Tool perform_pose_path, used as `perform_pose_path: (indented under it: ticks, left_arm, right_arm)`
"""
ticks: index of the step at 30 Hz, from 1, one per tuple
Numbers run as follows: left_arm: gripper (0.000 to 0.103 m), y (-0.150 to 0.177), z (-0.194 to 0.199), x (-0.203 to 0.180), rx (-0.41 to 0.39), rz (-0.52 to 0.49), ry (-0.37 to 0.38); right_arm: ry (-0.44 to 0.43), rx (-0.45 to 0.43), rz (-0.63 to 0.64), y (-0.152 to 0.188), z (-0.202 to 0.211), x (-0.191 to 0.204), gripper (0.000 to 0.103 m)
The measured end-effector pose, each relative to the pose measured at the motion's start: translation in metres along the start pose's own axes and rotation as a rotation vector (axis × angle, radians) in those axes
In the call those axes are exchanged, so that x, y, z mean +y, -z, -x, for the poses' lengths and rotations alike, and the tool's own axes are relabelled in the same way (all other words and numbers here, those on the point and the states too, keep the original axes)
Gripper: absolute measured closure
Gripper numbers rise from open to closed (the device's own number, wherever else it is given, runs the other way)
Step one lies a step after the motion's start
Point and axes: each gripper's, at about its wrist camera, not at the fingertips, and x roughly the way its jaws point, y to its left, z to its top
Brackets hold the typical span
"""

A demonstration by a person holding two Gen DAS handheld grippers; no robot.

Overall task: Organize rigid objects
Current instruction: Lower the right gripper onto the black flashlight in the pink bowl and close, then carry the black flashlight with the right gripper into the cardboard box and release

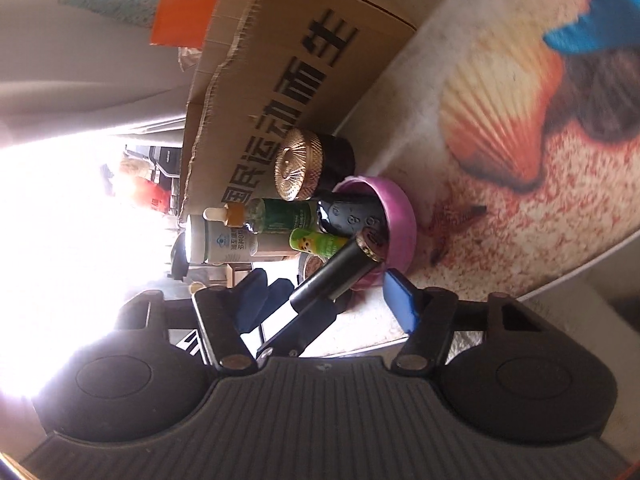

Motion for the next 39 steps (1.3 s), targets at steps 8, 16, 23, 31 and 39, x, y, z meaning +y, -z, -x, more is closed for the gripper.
perform_pose_path:
  ticks: [8,16,23,31,39]
  left_arm:
    - [0.074,0.002,-0.001,-0.002,0.022,0.003,0.049]
    - [0.079,-0.001,-0.005,-0.01,0.048,-0.021,0.089]
    - [0.077,-0.007,-0.014,-0.01,0.073,-0.008,0.101]
    - [0.08,-0.005,-0.016,-0.017,0.046,-0.03,0.079]
    - [0.081,-0.002,0.0,-0.031,-0.008,-0.075,0.053]
  right_arm:
    - [-0.02,0.003,-0.053,-0.003,-0.008,-0.006,0.052]
    - [-0.021,-0.002,-0.051,-0.005,-0.007,-0.008,0.061]
    - [-0.02,0.001,-0.07,-0.005,-0.01,-0.013,0.076]
    - [-0.075,-0.01,-0.11,-0.006,-0.007,-0.03,0.076]
    - [-0.066,-0.044,0.014,0.003,0.011,-0.018,0.078]
